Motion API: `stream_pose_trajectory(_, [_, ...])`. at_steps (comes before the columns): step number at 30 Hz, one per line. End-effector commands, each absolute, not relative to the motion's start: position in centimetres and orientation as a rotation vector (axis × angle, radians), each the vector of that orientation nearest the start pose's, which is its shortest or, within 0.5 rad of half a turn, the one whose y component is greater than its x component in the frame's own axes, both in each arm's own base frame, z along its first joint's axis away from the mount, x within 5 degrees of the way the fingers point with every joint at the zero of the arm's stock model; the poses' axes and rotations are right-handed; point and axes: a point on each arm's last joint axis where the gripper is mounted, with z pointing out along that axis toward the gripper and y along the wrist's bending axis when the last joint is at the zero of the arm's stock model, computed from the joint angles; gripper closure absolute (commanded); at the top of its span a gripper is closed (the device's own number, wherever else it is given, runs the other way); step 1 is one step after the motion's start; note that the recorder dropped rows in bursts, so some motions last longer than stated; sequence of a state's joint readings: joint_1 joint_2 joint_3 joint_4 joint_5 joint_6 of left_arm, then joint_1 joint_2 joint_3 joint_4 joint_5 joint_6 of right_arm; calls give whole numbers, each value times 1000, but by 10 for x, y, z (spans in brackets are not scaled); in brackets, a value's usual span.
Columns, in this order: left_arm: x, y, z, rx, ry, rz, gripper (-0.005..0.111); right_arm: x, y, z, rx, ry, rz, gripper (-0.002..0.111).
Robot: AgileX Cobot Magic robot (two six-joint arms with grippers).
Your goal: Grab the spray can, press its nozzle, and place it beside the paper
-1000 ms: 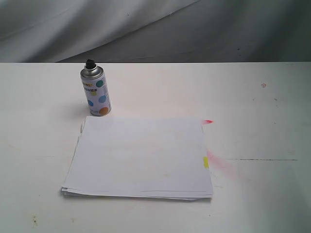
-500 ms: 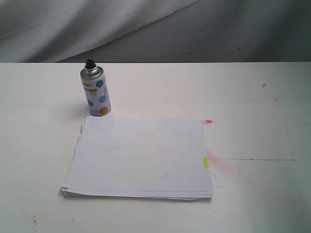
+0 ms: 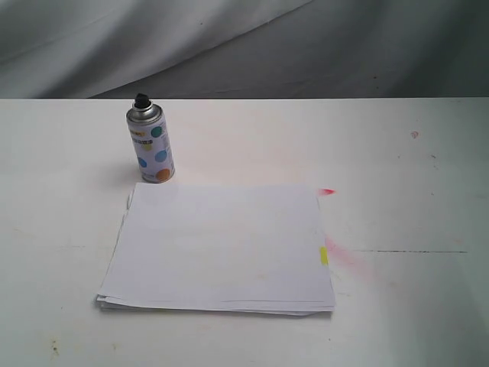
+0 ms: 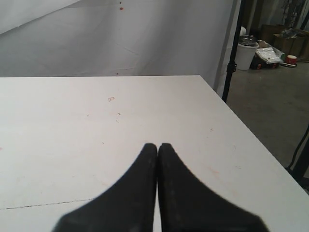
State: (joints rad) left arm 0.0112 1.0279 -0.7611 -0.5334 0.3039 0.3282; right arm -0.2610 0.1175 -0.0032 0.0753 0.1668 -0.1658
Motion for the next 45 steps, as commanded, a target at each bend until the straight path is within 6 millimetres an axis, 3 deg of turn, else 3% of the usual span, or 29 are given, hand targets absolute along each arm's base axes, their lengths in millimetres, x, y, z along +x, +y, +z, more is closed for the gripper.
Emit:
stream_pose_trajectory(1, [247, -16, 298, -71, 2025, -227, 107, 62, -16, 192, 136, 1762, -262, 108])
stream_pose_trajectory(8, [258, -62, 232, 53, 2020, -97, 107, 62, -16, 192, 136, 1762, -262, 108])
stream_pose_trajectory(15, [268, -108, 184, 49, 2002, -145, 107, 62, -16, 192, 138, 1761, -260, 108])
stream_pose_trajectory(21, [284, -115, 143, -38, 1946, -171, 107, 62, -16, 192, 138, 1761, -260, 108])
stream_pose_trajectory(27, [289, -124, 123, 133, 1867, -155, 107, 62, -16, 192, 138, 1761, -260, 108])
stream_pose_trajectory(35, [290, -123, 121, 125, 1859, -146, 106, 62, -16, 192, 136, 1762, -261, 108])
stream_pose_trajectory(38, [290, -123, 121, 127, 1859, -145, 96, 62, -16, 192, 136, 1762, -261, 108])
stream_pose_trajectory(41, [290, -124, 121, 137, 1857, -151, 76, 62, -16, 192, 136, 1762, -261, 108])
stream_pose_trajectory(44, [290, -126, 121, 160, 1854, -159, 43, 62, -16, 192, 137, 1761, -260, 108])
stream_pose_trajectory(45, [290, -126, 121, 160, 1854, -159, 28, 62, -16, 192, 137, 1761, -260, 108])
